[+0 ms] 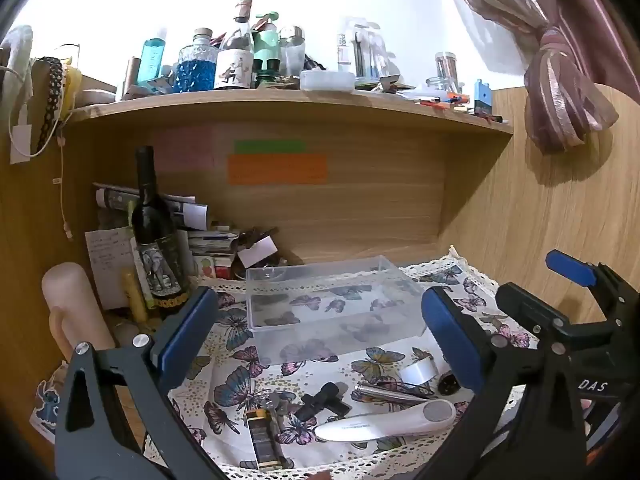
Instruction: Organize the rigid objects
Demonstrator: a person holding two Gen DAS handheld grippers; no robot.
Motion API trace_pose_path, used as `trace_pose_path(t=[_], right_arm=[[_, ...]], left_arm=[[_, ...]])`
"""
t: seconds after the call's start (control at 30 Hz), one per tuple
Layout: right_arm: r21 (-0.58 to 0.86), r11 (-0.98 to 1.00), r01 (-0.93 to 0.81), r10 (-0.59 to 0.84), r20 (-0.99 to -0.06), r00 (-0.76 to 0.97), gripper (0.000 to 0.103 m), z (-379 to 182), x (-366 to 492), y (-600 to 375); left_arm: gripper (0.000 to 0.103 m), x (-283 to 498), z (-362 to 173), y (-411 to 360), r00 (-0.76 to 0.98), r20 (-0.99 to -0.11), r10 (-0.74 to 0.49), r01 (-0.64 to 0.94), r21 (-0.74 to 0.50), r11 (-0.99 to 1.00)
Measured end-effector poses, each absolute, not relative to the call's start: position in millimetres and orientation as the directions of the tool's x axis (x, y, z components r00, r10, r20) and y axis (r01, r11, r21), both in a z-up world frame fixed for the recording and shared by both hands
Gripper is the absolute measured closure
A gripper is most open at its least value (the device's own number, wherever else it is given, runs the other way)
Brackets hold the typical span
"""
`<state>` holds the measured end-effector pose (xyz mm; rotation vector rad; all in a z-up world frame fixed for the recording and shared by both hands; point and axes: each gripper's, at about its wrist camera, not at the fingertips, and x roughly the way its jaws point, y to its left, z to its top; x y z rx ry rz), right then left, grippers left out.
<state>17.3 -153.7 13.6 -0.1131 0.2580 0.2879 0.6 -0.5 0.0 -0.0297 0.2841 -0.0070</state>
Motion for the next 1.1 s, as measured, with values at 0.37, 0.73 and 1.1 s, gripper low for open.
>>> trace_pose_path(t=[0.37, 0.73, 1.1], right_arm=[[-0.073, 0.955, -0.286, 0.259, -0.26, 0.93, 0.0, 13.3, 19.5, -153.0], [-0.047, 0.957, -0.287, 0.266, -0.258, 0.929, 0.0, 13.6, 20.3, -157.0], [-0.035, 0.956, -0.29, 0.273, -0.249, 0.929, 0.0, 13.9, 15.8, -157.7]], left_arm=[[0.0, 1.3, 3.5, 1.1, 0.964, -0.266, -0.023, 0.016, -0.029, 0.999], [0.0, -3.2, 1.1, -5.7, 0.97, -0.241, -0.025, 0.024, -0.009, 1.0], [0.0, -0.7, -0.8, 1.8, 0.967, -0.25, -0.046, 0.034, -0.05, 0.998]])
